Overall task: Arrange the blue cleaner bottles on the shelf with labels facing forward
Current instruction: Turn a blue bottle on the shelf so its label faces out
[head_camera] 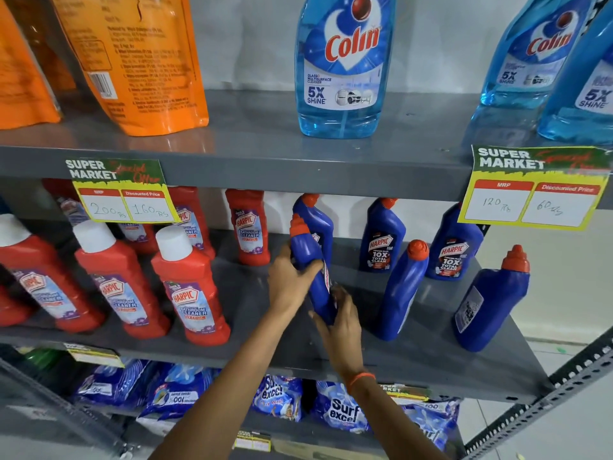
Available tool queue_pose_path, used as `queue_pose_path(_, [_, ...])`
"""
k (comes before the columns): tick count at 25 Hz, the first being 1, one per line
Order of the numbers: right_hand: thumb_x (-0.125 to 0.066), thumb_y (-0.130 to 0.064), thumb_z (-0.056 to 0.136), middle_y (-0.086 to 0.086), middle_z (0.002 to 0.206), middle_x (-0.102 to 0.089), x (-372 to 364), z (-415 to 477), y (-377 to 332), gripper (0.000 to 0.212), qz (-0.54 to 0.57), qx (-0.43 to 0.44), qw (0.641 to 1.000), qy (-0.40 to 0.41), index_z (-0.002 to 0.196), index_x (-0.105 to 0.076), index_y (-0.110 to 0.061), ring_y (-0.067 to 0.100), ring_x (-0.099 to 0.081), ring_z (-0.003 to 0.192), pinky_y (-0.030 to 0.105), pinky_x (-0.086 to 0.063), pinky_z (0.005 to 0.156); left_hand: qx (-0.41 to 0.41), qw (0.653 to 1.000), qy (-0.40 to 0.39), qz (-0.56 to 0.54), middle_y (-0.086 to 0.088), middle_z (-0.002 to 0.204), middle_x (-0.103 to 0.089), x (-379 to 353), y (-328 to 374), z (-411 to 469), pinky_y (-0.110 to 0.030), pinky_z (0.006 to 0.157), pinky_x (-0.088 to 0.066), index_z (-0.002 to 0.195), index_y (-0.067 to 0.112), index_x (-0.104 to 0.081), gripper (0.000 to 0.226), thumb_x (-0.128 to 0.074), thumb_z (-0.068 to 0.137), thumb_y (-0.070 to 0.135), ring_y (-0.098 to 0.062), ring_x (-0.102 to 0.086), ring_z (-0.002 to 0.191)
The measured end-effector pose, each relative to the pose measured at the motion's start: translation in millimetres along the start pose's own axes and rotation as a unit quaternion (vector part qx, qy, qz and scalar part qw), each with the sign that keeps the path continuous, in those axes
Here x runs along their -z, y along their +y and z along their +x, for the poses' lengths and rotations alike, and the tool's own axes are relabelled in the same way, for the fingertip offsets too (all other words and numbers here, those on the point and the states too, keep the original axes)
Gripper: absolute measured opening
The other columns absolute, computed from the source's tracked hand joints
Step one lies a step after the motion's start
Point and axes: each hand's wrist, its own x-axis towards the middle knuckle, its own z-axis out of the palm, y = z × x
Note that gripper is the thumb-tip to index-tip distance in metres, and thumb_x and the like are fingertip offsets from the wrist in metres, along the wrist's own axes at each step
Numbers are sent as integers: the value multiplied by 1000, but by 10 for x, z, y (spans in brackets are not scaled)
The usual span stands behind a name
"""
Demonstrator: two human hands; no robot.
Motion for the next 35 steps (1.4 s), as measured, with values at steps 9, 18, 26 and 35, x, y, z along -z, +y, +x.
queue_pose_path(9, [-88, -17, 58, 2, 124, -59, 246, 428, 155, 81, 114, -105, 958, -241, 125, -42, -22, 4, -58, 106, 15, -49, 84, -25, 983, -136, -116, 10, 91, -75, 247, -164, 151, -33, 80, -55, 99, 30, -64, 33, -75, 73, 12, -17, -70, 91])
queue_pose_path(18, [-87, -14, 58, 6, 115, -67, 107, 434, 272, 65, 125, -150, 972, -127, 113, -52, -16, 18, -64, 104, 37, -55, 89, -13, 969, -208, -130, -7, 111, -68, 340, -192, 238, -20, 82, -55, 125, 6, -52, 53, -68, 75, -2, -11, -66, 100])
queue_pose_path(26, [-87, -27, 57, -17, 96, -63, -41, 267, 177, 59, 87, -138, 985, -49, 101, -47, -32, -5, -62, 88, 13, -50, 69, -14, 969, -212, -126, -2, 113, -69, 430, -302, 302, -20, 85, -53, 128, 7, -50, 56, -68, 76, -2, -13, -64, 107])
queue_pose_path(35, [-85, -29, 60, -7, 99, -63, -150, 230, 108, 58, 25, -118, 993, -8, 99, -42, -34, 8, -61, 86, 13, -45, 67, -5, 970, -222, -99, -6, 127, -58, 492, -387, 346, -12, 85, -49, 135, 8, -40, 58, -63, 82, 3, -4, -57, 114])
